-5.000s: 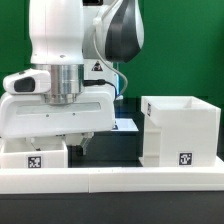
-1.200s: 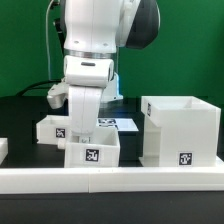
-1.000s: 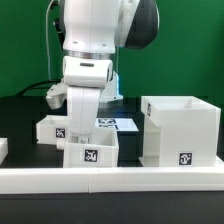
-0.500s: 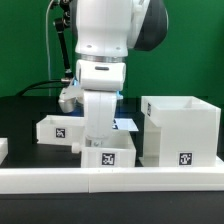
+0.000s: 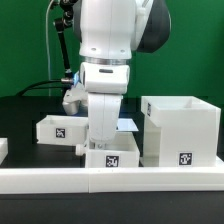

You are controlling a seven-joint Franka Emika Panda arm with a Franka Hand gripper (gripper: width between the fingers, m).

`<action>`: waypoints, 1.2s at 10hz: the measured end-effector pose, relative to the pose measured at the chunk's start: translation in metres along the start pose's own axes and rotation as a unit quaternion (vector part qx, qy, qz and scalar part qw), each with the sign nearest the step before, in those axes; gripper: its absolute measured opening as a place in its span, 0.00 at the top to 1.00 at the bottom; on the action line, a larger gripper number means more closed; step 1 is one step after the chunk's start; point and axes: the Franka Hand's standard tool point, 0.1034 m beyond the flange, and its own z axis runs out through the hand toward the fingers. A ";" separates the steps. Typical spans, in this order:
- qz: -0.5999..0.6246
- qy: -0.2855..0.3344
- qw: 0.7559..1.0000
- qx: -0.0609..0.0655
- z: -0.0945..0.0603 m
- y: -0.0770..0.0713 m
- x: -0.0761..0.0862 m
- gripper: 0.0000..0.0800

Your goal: Assemble drawer

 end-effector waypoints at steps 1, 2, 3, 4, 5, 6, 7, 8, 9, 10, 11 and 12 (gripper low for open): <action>-0.003 0.002 1.000 -0.001 -0.001 0.002 0.005 0.95; -0.006 0.003 1.000 -0.004 0.000 0.003 0.010 0.95; -0.005 0.004 1.000 -0.001 0.002 0.002 0.011 0.95; -0.003 0.004 1.000 -0.002 0.002 0.002 0.011 0.95; -0.001 0.004 1.000 -0.001 0.002 0.002 0.011 0.95; 0.000 0.004 1.000 -0.001 0.002 0.002 0.010 0.95; 0.000 0.004 1.000 -0.001 0.002 0.002 0.010 0.95; 0.001 0.004 1.000 -0.003 0.002 0.002 0.009 0.95; 0.002 0.005 1.000 -0.011 0.003 0.003 0.010 0.95; 0.005 0.006 1.000 -0.012 0.003 0.003 0.013 0.95; 0.008 0.008 1.000 -0.020 0.002 0.005 0.018 0.95; 0.007 0.008 1.000 -0.015 0.002 0.004 0.021 0.95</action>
Offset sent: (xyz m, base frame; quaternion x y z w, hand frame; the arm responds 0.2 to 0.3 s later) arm 0.0039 0.0017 0.0017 -0.0043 0.0018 0.0062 1.0000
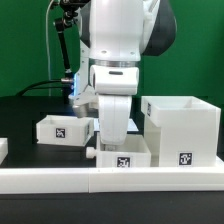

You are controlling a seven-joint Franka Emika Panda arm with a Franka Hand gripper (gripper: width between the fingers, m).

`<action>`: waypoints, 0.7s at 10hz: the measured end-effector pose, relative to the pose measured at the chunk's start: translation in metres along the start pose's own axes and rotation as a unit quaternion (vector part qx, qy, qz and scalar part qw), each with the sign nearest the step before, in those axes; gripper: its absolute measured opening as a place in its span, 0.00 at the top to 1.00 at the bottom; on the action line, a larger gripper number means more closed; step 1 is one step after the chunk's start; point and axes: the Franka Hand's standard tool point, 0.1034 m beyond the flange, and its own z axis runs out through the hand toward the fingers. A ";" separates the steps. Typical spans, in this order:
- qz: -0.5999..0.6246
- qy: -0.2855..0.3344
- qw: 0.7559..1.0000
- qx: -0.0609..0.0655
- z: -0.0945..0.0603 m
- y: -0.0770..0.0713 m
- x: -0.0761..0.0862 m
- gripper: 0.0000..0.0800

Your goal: Assemble drawer

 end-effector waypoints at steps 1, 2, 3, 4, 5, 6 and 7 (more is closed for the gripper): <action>0.003 0.000 1.000 0.000 0.000 0.000 -0.001 0.95; 0.004 0.000 1.000 -0.001 0.001 -0.001 -0.002 0.95; 0.004 0.001 1.000 -0.008 0.001 0.000 -0.001 0.95; 0.003 0.001 1.000 -0.006 0.002 -0.001 -0.001 0.95; -0.001 0.001 1.000 -0.006 0.002 -0.001 0.001 0.95; -0.014 -0.002 1.000 -0.006 0.002 -0.001 0.003 0.95; -0.026 -0.007 1.000 -0.005 0.002 -0.002 0.003 0.95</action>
Offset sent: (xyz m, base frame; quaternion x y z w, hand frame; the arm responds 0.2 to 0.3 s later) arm 0.0000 0.0000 0.0000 0.0000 0.0000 0.0000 1.0000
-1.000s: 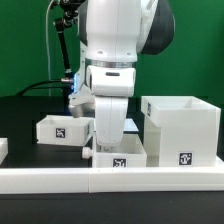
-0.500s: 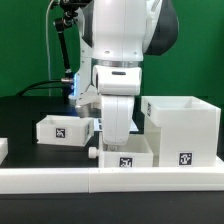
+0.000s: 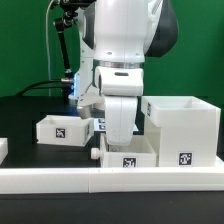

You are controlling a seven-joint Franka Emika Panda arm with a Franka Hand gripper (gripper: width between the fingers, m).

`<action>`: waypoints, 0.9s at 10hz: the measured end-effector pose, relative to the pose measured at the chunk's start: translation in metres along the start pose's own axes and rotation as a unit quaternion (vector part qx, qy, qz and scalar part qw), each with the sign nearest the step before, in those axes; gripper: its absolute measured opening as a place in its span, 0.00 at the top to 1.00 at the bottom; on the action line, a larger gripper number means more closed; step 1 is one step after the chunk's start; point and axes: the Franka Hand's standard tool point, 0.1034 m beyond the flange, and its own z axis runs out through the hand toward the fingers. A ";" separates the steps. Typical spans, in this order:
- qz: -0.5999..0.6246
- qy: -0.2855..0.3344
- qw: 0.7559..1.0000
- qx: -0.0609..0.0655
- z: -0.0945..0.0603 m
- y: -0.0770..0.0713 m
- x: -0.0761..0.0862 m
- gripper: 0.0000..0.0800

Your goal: Assemble drawer

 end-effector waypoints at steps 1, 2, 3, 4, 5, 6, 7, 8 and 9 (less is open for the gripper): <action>-0.003 -0.002 1.000 0.001 0.000 0.000 0.000 0.95; -0.001 -0.002 1.000 0.002 0.000 0.000 -0.001 0.95; -0.001 -0.002 1.000 0.002 0.000 0.000 -0.002 0.95; -0.002 -0.002 1.000 0.002 0.000 0.000 -0.002 0.95; -0.003 -0.002 1.000 0.002 0.000 0.000 0.000 0.95; -0.004 -0.001 1.000 0.003 0.000 0.000 0.003 0.95; -0.006 0.000 1.000 0.001 0.000 0.001 0.006 0.95; -0.009 0.000 1.000 0.000 -0.001 0.001 0.008 0.95; -0.012 0.000 1.000 0.000 -0.001 0.001 0.012 0.95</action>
Offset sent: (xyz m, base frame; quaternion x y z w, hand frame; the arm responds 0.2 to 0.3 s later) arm 0.0000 0.0000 0.0000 0.0000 0.0000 0.0000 1.0000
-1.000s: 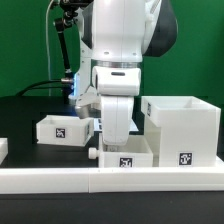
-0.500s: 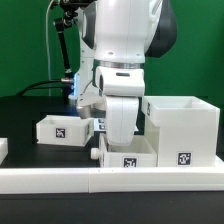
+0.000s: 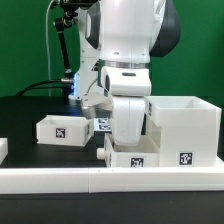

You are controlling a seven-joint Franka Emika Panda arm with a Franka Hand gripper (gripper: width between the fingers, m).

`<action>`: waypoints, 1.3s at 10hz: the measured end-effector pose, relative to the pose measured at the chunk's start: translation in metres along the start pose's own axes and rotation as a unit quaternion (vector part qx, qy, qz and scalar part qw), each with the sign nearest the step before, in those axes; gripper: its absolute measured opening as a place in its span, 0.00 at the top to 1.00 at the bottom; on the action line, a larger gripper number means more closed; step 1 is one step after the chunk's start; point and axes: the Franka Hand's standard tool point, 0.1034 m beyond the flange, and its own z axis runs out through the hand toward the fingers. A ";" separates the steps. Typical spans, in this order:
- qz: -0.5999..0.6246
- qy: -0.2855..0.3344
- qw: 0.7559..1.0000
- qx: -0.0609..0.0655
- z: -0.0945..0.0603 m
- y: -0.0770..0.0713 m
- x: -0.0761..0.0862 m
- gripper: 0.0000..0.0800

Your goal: Assemble drawer

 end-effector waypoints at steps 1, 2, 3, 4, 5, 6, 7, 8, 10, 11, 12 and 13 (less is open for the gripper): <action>0.001 0.000 1.000 0.000 0.000 0.000 0.003 0.95; 0.004 0.000 1.000 0.000 0.000 0.000 0.004 0.95; 0.005 0.000 1.000 0.000 0.000 0.000 0.004 0.95; 0.003 0.001 1.000 0.000 0.000 0.001 0.007 0.95; 0.005 0.001 1.000 -0.003 0.000 0.002 0.008 0.95; 0.006 0.002 1.000 -0.003 0.000 0.002 0.007 0.95; 0.007 0.002 1.000 -0.003 0.000 0.001 0.007 0.95; 0.007 0.002 1.000 -0.003 0.000 0.001 0.006 0.72; 0.014 0.002 1.000 -0.004 -0.001 0.002 0.006 0.55; 0.024 0.002 1.000 -0.007 -0.005 0.003 0.006 0.36; 0.034 0.002 0.999 -0.011 -0.011 0.005 0.008 0.36; 0.038 0.002 0.999 -0.012 -0.019 0.006 0.010 0.23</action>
Offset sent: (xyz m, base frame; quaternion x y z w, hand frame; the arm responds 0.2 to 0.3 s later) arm 0.0094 0.0130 -0.0025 0.0062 -0.0048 -0.0296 0.9995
